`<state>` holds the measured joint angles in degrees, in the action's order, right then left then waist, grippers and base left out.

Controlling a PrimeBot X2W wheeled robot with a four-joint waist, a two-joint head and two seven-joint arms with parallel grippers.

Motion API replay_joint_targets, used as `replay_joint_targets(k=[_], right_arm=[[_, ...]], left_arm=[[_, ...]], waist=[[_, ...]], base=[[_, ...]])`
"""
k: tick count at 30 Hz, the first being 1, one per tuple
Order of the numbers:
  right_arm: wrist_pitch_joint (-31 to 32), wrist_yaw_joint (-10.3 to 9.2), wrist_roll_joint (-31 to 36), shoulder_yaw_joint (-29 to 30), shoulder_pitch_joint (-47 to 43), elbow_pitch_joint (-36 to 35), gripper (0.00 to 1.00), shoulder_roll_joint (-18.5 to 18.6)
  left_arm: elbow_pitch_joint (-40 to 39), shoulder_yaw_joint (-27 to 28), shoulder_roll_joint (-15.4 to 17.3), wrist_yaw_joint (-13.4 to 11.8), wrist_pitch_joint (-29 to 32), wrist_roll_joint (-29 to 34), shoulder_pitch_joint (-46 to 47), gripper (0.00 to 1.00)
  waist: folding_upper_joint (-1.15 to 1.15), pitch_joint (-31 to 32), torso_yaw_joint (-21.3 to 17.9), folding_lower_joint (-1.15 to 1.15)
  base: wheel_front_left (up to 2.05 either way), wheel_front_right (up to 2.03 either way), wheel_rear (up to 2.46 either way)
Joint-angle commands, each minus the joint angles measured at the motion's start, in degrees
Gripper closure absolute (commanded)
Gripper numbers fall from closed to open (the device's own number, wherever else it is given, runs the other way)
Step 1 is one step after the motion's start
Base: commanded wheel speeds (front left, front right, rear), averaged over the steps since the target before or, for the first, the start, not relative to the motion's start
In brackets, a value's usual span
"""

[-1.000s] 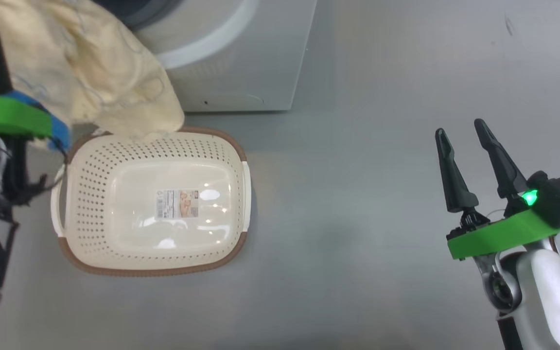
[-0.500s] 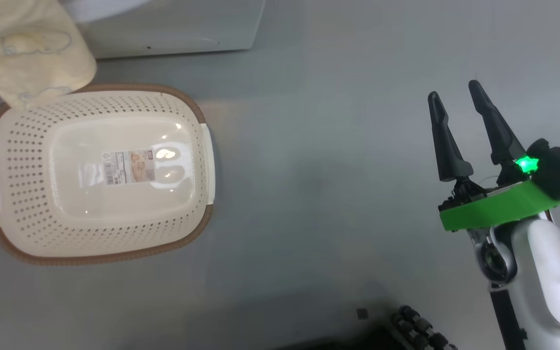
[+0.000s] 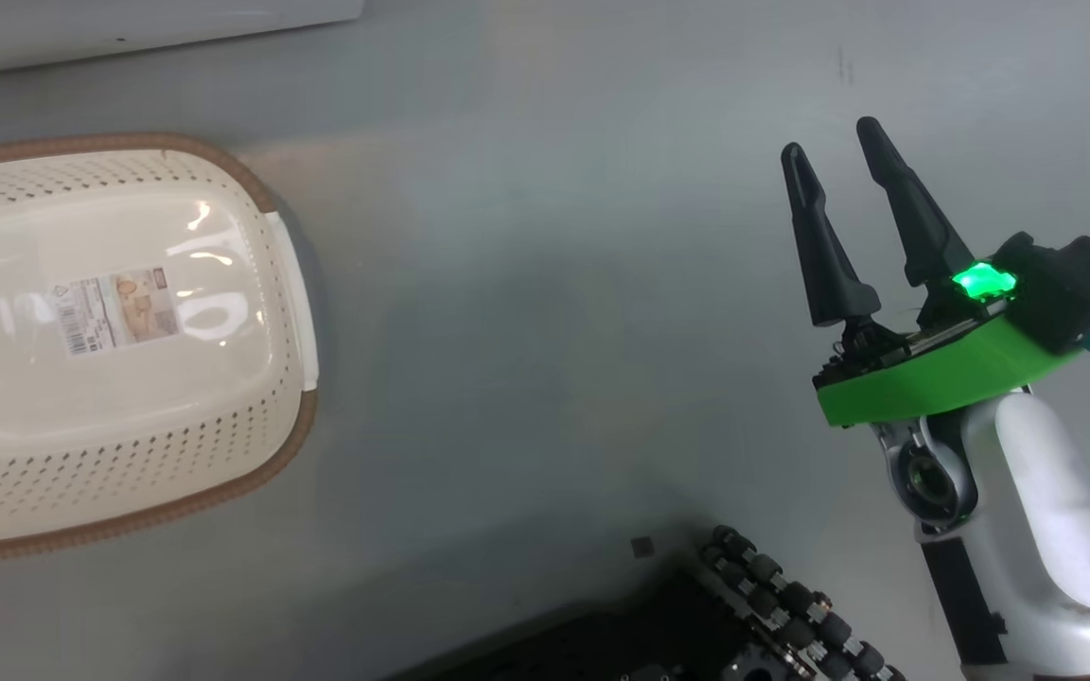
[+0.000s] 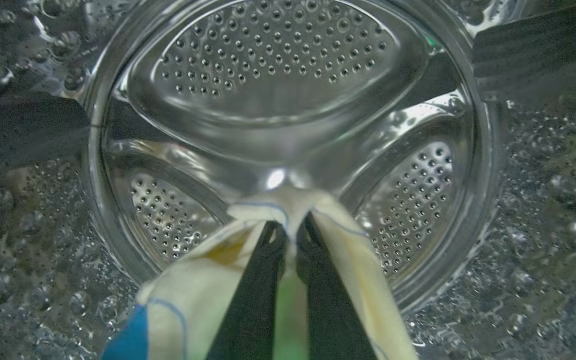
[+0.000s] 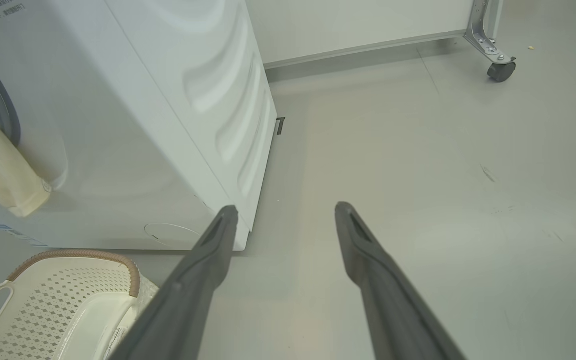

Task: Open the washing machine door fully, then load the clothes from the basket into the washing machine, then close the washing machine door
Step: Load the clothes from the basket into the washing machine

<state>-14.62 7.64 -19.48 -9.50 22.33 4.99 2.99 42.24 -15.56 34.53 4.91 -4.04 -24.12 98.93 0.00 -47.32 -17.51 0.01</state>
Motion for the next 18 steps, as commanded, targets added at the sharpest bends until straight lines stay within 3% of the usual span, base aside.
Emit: replay_joint_targets(k=[1,18], right_arm=[[-0.4,-0.15,-0.5,-1.0,-0.9,-1.4,0.0,-0.1],[-0.4,-0.15,-2.2,-2.9,0.9,-1.1,0.0,-0.1]], left_arm=[[-0.7,0.0,3.0,-0.2,-0.3,0.6,2.1,1.0],[17.2,-6.9,0.0,1.4,-0.2,4.4,9.4,1.0]], waist=[[0.0,-0.6,-0.8,-0.01],[0.0,-3.5,-2.3,-0.01]], base=[[0.0,0.0,0.0],[0.0,0.0,0.0]])
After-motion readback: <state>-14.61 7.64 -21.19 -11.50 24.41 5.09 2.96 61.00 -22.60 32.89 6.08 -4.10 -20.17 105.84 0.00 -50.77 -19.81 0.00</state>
